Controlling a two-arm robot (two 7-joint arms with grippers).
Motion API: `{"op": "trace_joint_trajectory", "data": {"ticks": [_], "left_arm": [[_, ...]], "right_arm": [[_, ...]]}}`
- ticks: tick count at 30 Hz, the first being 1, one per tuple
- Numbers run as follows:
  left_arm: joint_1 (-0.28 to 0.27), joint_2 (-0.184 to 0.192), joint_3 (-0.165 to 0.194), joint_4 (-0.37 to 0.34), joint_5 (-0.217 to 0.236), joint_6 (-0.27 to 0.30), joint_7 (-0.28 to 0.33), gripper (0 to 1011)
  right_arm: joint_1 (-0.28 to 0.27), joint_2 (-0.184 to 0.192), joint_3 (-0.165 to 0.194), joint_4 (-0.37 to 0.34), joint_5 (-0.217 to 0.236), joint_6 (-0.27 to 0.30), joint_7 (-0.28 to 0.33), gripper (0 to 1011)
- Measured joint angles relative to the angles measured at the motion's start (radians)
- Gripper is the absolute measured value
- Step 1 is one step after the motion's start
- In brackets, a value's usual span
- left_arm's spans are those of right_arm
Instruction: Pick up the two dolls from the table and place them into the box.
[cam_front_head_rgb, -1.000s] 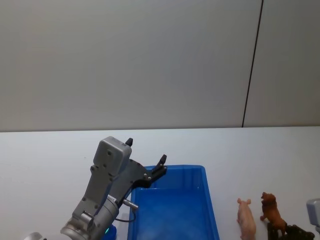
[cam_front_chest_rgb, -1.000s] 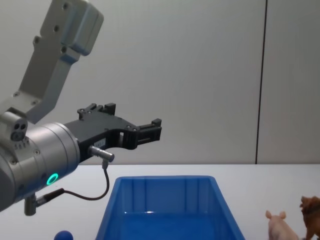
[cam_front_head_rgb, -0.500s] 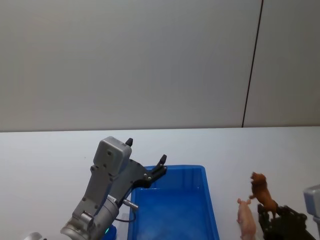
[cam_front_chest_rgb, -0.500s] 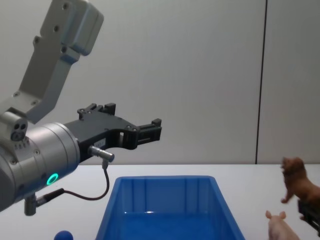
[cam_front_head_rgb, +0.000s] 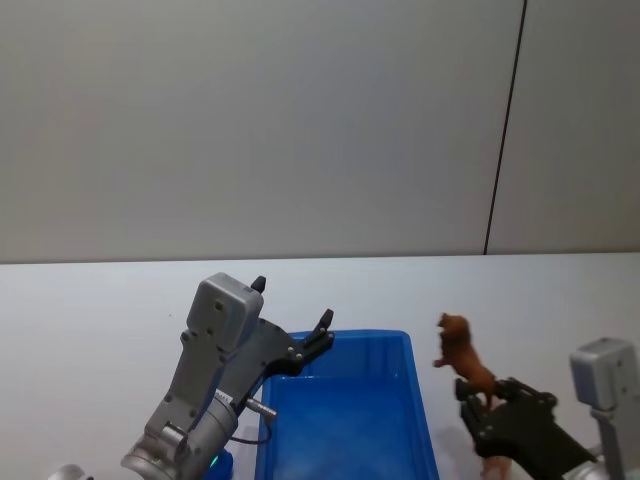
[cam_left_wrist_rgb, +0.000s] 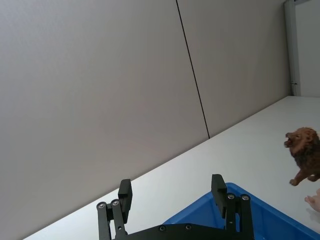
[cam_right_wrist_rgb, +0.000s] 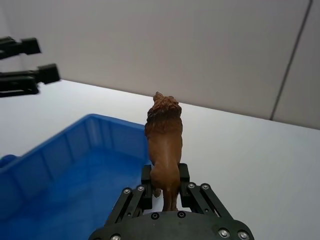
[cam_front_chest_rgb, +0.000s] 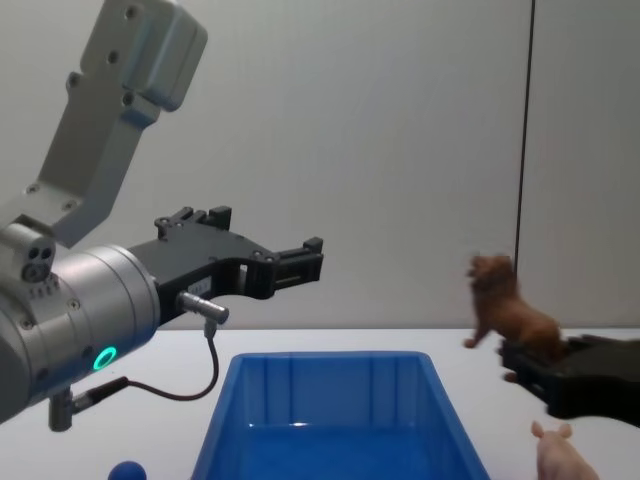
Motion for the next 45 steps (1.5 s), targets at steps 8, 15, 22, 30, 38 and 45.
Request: {"op": "trace_joint_trajectory", "data": {"ticks": [8, 15, 22, 30, 38, 45], "left_arm": [[0.000, 0.000, 0.000, 0.000, 0.000, 0.000, 0.000, 1001], [0.000, 0.000, 0.000, 0.000, 0.000, 0.000, 0.000, 1001], [0.000, 0.000, 0.000, 0.000, 0.000, 0.000, 0.000, 1001], [0.000, 0.000, 0.000, 0.000, 0.000, 0.000, 0.000, 1001], [0.000, 0.000, 0.000, 0.000, 0.000, 0.000, 0.000, 1001], [0.000, 0.000, 0.000, 0.000, 0.000, 0.000, 0.000, 1001]], "right_arm": [[0.061, -0.043, -0.025, 0.048, 0.001, -0.002, 0.112, 283], [0.121, -0.087, -0.049, 0.112, -0.003, 0.009, 0.195, 445], [0.160, -0.115, -0.064, 0.159, -0.012, 0.022, 0.227, 662], [0.168, -0.118, -0.064, 0.170, -0.016, 0.032, 0.201, 893], [0.137, -0.097, -0.053, 0.134, -0.018, 0.033, 0.134, 1001], [0.081, -0.066, -0.044, 0.069, -0.030, 0.030, 0.043, 1001]]}}
